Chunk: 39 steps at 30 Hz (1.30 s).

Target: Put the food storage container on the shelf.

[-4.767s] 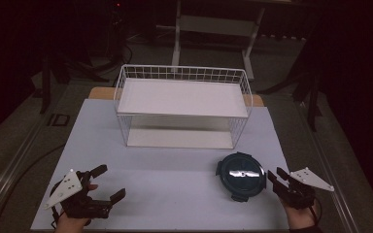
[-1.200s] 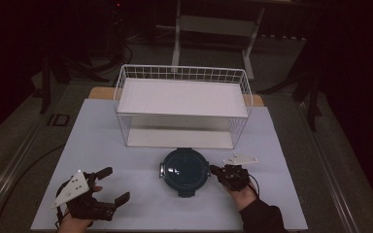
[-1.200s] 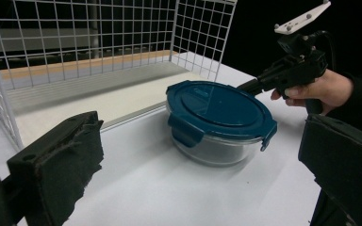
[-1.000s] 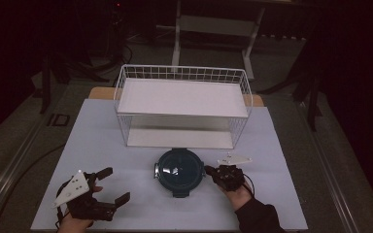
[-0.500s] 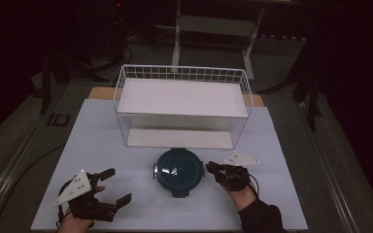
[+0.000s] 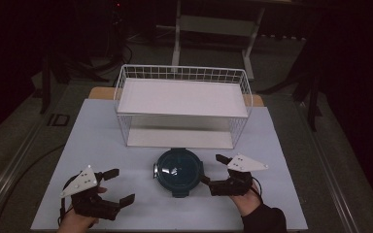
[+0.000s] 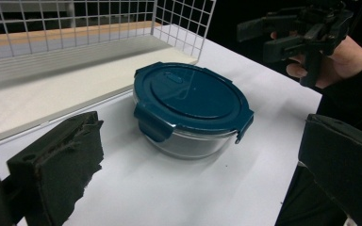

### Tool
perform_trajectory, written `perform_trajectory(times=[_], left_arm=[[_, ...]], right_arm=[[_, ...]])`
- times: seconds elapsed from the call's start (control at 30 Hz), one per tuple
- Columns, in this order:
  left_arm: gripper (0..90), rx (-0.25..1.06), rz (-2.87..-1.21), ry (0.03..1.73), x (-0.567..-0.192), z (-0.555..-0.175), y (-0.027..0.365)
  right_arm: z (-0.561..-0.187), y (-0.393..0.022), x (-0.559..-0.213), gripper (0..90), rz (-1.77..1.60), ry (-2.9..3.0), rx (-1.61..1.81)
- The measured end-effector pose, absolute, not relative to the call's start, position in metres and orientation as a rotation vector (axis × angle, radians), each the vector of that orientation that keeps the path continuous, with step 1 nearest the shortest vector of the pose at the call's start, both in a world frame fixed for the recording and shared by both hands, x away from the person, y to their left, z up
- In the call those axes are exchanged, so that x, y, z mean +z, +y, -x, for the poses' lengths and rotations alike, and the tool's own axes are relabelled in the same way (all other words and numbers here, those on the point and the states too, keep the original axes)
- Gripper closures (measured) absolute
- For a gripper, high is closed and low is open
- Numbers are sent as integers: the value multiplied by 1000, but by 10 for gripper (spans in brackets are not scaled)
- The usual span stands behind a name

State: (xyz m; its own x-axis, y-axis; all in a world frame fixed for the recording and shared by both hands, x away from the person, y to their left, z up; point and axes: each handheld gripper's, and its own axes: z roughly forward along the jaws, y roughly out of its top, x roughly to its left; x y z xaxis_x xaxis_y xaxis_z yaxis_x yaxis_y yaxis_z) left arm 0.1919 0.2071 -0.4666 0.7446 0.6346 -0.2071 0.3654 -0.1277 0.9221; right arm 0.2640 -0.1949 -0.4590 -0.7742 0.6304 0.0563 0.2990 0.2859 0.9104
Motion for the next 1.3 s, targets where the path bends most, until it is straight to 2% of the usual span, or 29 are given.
perform_trajectory(times=[0.17, 0.23, 0.47, 0.67, 0.83, 1.07, 1.3], left_arm=[[4, 288, -1757, 788, -457, -198, 205], [4, 287, -1761, 776, -451, -201, 205], [4, 234, -1768, 769, -433, -218, 195], [4, 192, -1762, 763, -433, -237, 184], [4, 150, -1758, 776, -439, -254, 175], [5, 102, -1804, 876, -452, -282, 168], [5, -4, -1811, 1045, -470, -302, 166]], right_arm=[[-262, -197, -450, 114, -852, 2193, 1452], [-260, -199, -447, 151, -853, 2155, 1456], [-258, -204, -438, 158, -823, 2139, 1536], [-254, -209, -430, 190, -813, 2093, 1533], [-258, -207, -434, 166, -860, 2162, 1463], [-262, -209, -440, 140, -913, 2161, 1526], [-266, -204, -445, 118, -927, 2208, 1501]])
